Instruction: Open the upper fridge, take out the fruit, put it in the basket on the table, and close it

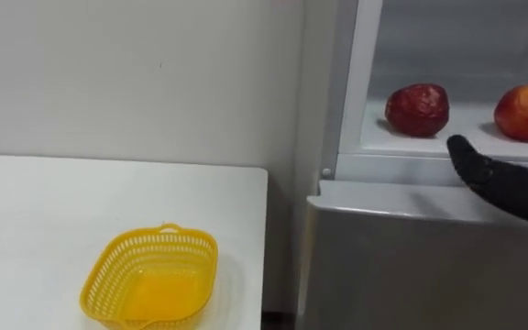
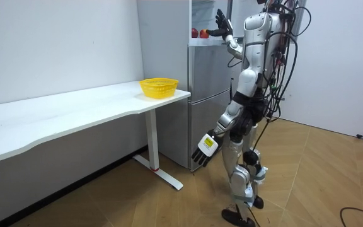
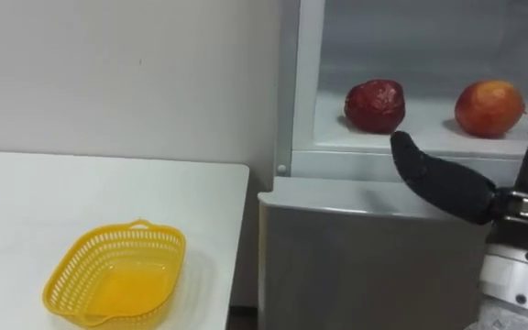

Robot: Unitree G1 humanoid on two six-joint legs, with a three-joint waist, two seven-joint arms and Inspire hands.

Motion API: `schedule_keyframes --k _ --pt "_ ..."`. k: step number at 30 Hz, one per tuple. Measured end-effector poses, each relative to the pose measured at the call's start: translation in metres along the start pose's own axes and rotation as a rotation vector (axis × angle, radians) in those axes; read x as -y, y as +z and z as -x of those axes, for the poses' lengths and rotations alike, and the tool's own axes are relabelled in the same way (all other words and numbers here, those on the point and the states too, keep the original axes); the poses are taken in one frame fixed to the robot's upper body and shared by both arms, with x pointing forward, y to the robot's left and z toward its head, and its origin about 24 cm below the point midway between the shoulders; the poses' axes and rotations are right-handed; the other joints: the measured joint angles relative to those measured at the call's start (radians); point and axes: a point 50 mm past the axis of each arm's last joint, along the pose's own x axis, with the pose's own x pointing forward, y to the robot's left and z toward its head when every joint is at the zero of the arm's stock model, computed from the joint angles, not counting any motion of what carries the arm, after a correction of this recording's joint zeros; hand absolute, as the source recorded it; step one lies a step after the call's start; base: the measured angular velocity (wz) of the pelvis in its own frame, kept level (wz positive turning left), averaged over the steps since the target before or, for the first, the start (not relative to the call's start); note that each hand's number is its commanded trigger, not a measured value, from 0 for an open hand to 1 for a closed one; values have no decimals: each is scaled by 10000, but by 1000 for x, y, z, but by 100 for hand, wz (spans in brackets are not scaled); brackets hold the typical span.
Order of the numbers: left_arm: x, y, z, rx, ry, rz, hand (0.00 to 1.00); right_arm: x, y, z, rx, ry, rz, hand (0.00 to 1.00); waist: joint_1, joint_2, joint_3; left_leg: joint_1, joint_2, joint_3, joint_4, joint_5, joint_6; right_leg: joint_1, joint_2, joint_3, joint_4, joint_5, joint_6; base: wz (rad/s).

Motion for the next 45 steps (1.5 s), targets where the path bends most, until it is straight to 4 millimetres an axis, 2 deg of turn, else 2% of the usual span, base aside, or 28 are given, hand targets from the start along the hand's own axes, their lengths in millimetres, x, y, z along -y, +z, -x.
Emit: schedule_keyframes --k 7,14,17,22,25,27,33,40,45 --pt "-2 2 1 70 -116 -63 0 -5 -10 -9 -521 -11 272 0 58 -57 16 -15 -12 -244 -1 0 0 -11 -18 -269 -6 0 0 7" --pt "-3 4 1 163 -224 -290 0 -5 0 -36 182 -286 301 0 66 -110 37 16 -9 -289 -19 0 0 50 -10 -283 -3 0 0 0" --pt "-4 4 1 173 -212 -296 0 -6 2 -41 335 -406 283 0 109 -139 55 25 -9 -292 -28 0 -1 65 -7 -273 -8 0 0 0" --pt "-4 7 1 309 -203 -319 0 -6 1 -44 328 -311 398 0 282 -168 74 48 -6 -301 -29 1 -1 82 -2 -248 -18 0 0 0" --pt "-4 8 1 335 -188 -316 0 -6 -5 -45 -35 -26 260 0 343 -190 121 109 -4 -339 -32 0 0 99 -1 -247 -18 0 0 0" --pt "-4 9 1 356 -184 -319 0 -4 -8 -45 -221 31 288 0 430 -193 126 104 -4 -360 -35 1 -1 98 -1 -262 -18 0 0 0" --pt "-4 9 1 328 -165 -311 0 1 -11 -50 -315 375 690 0 492 -205 116 15 -15 -525 -29 2 -2 112 -1 -298 -15 0 0 6" --pt "-9 3 2 37 -57 -246 0 2 -13 -52 -417 758 955 0 545 -327 44 40 -1 -580 -29 8 -13 171 10 -415 -20 0 0 1" --pt "-11 3 2 -37 -77 -443 0 -2 -9 -57 -258 1069 853 0 559 -377 49 44 -3 -629 -28 8 -13 189 4 -469 -18 0 0 2"
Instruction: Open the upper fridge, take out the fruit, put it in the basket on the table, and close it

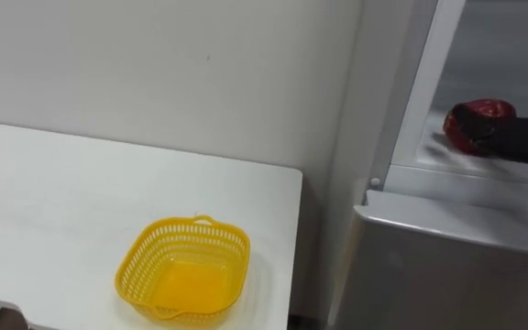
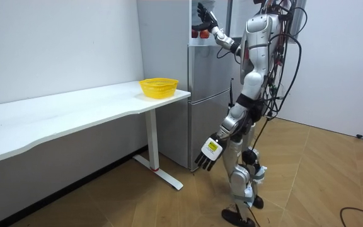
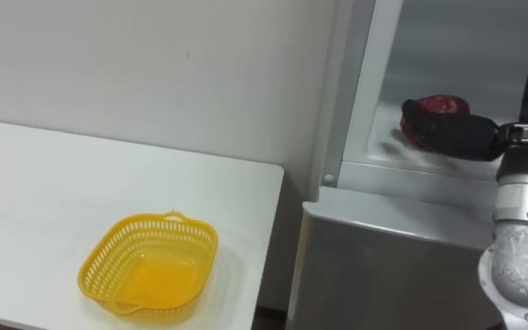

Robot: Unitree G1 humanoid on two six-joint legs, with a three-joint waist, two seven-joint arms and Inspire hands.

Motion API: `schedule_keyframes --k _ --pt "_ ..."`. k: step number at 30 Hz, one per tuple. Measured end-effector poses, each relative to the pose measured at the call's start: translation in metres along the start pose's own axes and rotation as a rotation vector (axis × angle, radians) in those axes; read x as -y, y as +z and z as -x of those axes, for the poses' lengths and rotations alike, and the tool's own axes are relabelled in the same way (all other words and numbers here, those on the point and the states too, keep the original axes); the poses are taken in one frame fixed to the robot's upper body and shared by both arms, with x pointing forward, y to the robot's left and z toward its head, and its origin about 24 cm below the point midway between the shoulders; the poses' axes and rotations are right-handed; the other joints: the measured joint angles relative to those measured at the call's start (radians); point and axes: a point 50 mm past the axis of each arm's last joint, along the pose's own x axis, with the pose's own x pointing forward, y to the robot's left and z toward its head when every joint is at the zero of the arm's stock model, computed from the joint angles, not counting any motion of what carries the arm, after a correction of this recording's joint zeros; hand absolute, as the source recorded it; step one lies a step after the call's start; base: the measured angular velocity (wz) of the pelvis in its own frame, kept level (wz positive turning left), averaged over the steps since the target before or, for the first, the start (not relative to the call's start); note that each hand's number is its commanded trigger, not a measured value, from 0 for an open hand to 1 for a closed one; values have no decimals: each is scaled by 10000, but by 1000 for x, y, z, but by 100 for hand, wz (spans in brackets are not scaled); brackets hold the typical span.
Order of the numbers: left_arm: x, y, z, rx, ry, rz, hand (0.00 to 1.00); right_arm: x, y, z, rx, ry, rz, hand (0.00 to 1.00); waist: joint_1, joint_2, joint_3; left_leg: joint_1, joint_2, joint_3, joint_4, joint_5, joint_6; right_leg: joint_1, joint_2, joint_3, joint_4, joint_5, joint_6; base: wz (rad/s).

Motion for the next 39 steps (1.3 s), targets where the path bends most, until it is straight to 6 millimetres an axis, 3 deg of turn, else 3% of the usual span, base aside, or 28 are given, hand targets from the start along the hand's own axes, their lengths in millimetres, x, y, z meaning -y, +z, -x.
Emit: schedule_keyframes --k 3,13,39 --pt "-2 -1 0 -47 18 -28 0 -4 0 -4 106 255 260 0 5 -43 -1 -4 0 -5 13 0 0 16 -2 -38 -3 0 0 0" --pt "-5 -3 1 -351 -112 -315 0 -16 -25 -1 -1039 1674 802 0 37 -119 11 -75 -22 -39 48 0 0 1 -67 -302 2 0 0 1" --pt "-6 -4 2 -580 -233 -1524 0 -19 -27 -9 -1226 2572 804 0 8 -123 6 -68 -23 -14 111 0 -1 25 -90 -300 6 0 0 0"
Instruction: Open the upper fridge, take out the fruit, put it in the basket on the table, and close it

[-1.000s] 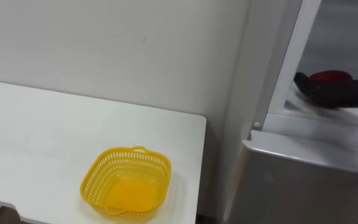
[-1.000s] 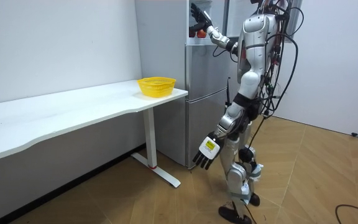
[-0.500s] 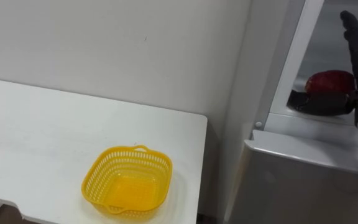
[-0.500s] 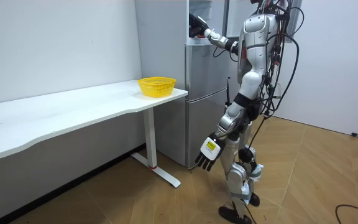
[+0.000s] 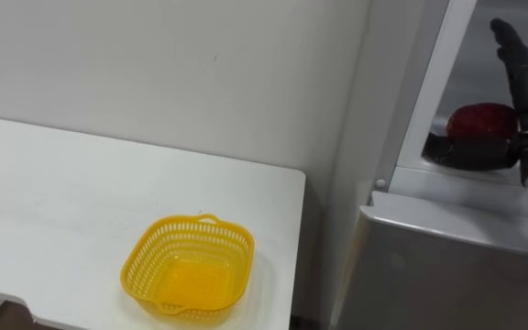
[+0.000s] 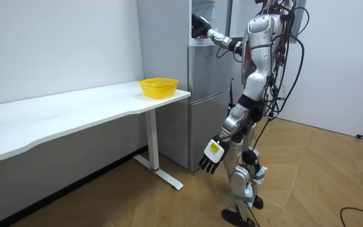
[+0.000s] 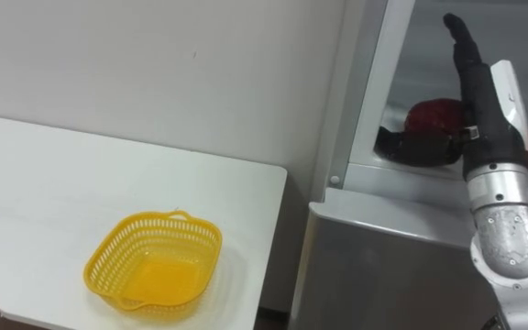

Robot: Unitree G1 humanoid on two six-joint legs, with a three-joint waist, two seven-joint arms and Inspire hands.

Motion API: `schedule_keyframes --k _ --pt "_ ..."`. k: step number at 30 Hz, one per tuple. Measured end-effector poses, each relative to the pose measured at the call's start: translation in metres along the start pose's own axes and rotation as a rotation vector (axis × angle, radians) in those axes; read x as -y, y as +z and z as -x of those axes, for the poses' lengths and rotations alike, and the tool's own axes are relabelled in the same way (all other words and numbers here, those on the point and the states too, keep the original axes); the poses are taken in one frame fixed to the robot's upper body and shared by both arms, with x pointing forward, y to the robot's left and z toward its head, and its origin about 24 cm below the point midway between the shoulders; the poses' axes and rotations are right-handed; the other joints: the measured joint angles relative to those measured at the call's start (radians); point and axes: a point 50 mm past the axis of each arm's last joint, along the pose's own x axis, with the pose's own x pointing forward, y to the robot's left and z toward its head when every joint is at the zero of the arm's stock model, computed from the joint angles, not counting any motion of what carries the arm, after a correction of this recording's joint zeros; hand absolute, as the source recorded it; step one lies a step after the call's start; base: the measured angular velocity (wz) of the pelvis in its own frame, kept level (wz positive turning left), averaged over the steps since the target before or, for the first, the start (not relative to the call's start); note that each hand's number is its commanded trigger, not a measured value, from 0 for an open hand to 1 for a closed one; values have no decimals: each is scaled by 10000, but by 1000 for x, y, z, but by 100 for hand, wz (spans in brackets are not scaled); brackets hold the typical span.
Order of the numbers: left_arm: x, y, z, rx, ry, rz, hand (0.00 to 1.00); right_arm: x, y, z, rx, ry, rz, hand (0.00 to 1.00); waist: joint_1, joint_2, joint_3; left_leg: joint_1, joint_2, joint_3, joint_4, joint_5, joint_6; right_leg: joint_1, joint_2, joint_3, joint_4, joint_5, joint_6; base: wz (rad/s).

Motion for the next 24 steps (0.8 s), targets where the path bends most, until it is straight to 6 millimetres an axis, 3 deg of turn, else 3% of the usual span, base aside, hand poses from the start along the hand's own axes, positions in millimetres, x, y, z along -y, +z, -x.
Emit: schedule_keyframes --k 18,24 --pt "-3 1 1 -7 -98 -124 0 -1 -3 -1 -309 306 -1 0 -33 -68 -12 -63 -22 -12 134 0 0 13 -30 -3 6 0 0 0" --pt "-3 -2 1 -192 -85 -86 0 4 -21 -8 -1351 233 -684 0 5 -124 -7 -61 1 -4 149 0 1 32 -56 -2 7 0 -1 0"
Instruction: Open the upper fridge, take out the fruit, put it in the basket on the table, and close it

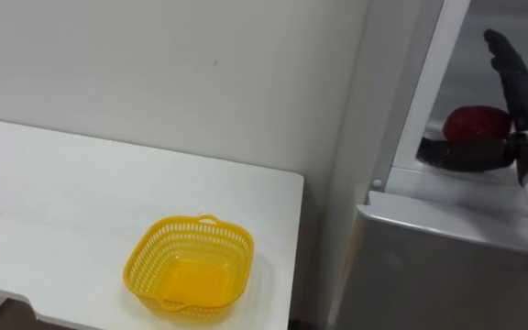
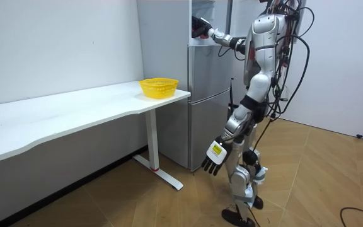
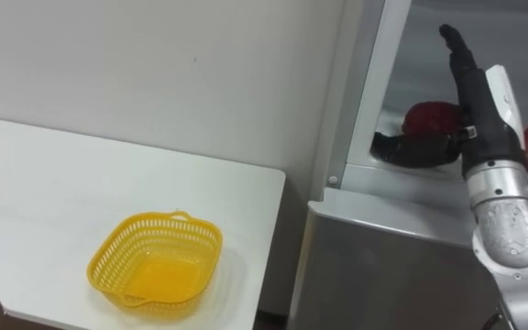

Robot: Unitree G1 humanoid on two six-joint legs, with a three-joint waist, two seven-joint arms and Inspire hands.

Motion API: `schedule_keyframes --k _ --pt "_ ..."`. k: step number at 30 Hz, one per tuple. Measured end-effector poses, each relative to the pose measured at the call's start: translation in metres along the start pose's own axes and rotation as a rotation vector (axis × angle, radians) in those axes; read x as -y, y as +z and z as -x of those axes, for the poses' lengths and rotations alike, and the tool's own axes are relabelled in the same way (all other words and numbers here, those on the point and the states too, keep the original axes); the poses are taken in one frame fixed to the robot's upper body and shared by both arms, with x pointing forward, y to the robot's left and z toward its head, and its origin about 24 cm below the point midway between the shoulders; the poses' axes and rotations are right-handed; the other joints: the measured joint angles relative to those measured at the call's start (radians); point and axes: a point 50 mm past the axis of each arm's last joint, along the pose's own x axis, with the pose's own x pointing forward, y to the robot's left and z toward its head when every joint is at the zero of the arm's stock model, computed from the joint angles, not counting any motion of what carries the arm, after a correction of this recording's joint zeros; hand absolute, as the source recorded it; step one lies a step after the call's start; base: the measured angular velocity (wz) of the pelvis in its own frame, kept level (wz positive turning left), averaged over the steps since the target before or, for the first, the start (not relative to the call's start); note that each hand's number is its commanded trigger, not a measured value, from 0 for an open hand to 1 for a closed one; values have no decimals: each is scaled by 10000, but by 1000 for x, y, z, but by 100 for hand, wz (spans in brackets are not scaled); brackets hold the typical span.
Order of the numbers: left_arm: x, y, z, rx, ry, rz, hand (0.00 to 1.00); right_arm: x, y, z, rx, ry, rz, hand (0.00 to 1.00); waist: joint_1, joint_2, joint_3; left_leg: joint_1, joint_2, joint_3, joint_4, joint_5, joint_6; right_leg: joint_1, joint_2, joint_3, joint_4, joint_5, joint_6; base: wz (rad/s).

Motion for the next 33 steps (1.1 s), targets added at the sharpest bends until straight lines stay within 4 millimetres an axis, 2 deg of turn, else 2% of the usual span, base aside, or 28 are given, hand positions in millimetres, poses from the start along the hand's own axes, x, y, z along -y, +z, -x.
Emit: schedule_keyframes --k 8,33 --pt "1 -3 0 -309 -3 60 0 1 -11 1 -710 32 -930 0 -2 25 7 -79 -67 -7 80 7 12 -15 -7 -14 -3 0 0 0" --pt "5 -9 0 -905 -167 -120 0 -3 -18 -7 -1219 1144 -930 0 -70 10 -27 -93 -97 15 138 22 38 30 -14 22 19 8 -14 0"
